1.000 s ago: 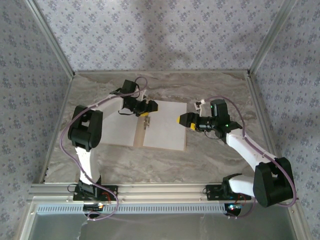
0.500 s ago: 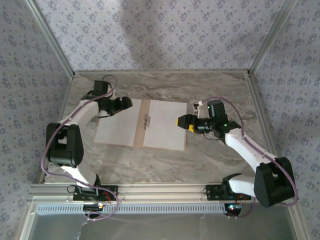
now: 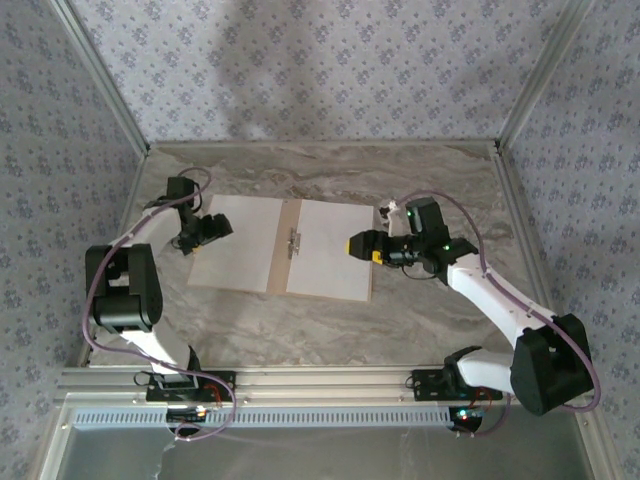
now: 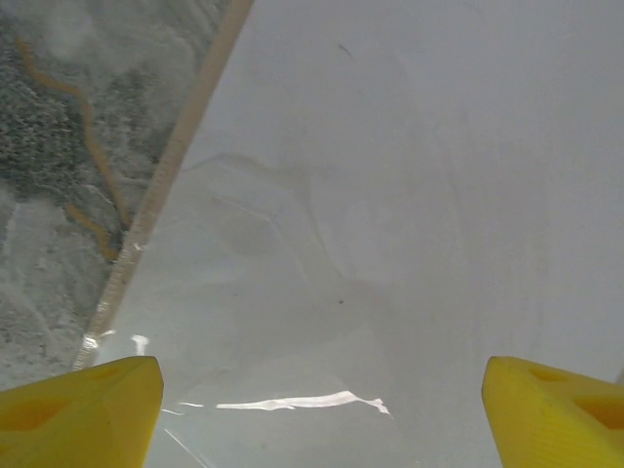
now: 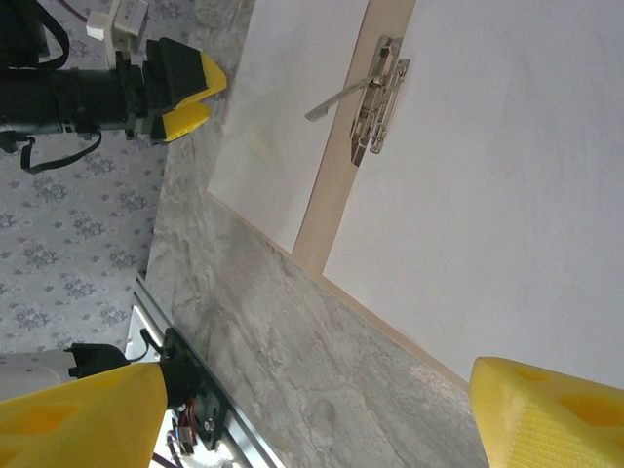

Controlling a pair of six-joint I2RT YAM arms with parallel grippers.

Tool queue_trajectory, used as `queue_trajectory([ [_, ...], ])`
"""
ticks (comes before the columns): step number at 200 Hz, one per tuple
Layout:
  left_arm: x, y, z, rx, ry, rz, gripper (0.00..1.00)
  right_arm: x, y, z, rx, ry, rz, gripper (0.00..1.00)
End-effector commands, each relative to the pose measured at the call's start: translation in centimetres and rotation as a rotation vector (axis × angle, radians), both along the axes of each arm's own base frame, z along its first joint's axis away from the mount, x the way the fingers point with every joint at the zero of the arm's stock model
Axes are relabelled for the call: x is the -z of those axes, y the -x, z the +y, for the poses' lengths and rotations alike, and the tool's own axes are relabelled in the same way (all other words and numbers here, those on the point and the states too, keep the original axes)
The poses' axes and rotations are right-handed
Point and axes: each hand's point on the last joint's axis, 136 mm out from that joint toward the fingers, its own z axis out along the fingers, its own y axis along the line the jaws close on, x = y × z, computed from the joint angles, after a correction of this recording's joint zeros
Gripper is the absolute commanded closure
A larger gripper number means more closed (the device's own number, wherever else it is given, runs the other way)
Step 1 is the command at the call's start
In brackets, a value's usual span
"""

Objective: Put the files into the folder

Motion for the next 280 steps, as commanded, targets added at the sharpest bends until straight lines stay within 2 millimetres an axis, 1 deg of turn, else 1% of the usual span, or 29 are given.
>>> queue_trajectory([
  [1,1.4,0.8,0.6,0.011,-0.031,0.049,0.15,-0.6,-0.2,0.2,-0.007,0.016,-0.019,0.17],
  [26,2.3,1.0,-0.6,0.035,0.036,0.052,0.16,-0.5,-0.2,0.3,-0.009,0.020,-0.015,0.17],
  [54,3.2,1.5,-3.1,0.120,0.154,0.045,0.15,-0.5,-0.3,0.4,-0.009,0.021,-0.013,0.17],
  [73,3.9,2.3,-3.6,0.151,0.169,0.052,0.16,-0.5,-0.3,0.5,-0.012,0.022,-0.014,0.17],
  [92,4.0,2.7,-4.5,0.190,0.184,0.046,0.16,-0.5,-0.6,0.7,-0.012,0.018,-0.015,0.17],
  [124,4.2,2.9,-7.0,0.273,0.185,0.041,0.16,-0.3,-1.2,1.4,-0.011,0.036,-0.013,0.17],
  [144,4.2,3.0,-8.4,0.296,0.190,0.042,0.17,0.3,-2.1,1.4,0.023,0.103,-0.007,0.19],
  [171,4.1,3.4,-10.3,0.308,0.195,0.033,0.17,1.6,-3.4,1.2,0.082,0.224,0.035,0.22],
  [212,4.1,4.5,-14.0,0.353,0.226,0.024,0.18,2.0,-5.7,0.7,0.178,0.342,0.036,0.27],
  [227,4.0,4.8,-14.8,0.355,0.225,0.021,0.18,2.1,-6.4,0.7,0.195,0.388,0.028,0.27],
  [233,3.9,5.0,-15.2,0.358,0.229,0.016,0.18,2.9,-6.4,0.5,0.200,0.416,0.041,0.28],
  [235,3.9,5.0,-15.3,0.360,0.232,0.015,0.19,2.1,-7.0,0.7,0.207,0.411,0.024,0.28],
  [239,3.8,5.1,-15.6,0.365,0.234,0.012,0.19,1.9,-7.3,0.8,0.215,0.420,0.021,0.28],
  [257,3.7,5.6,-16.7,0.370,0.245,0.010,0.19,3.0,-7.9,0.8,0.225,0.477,0.042,0.31],
  [280,3.6,6.1,-18.2,0.379,0.257,0.008,0.20,3.8,-8.8,0.7,0.242,0.529,0.051,0.35],
])
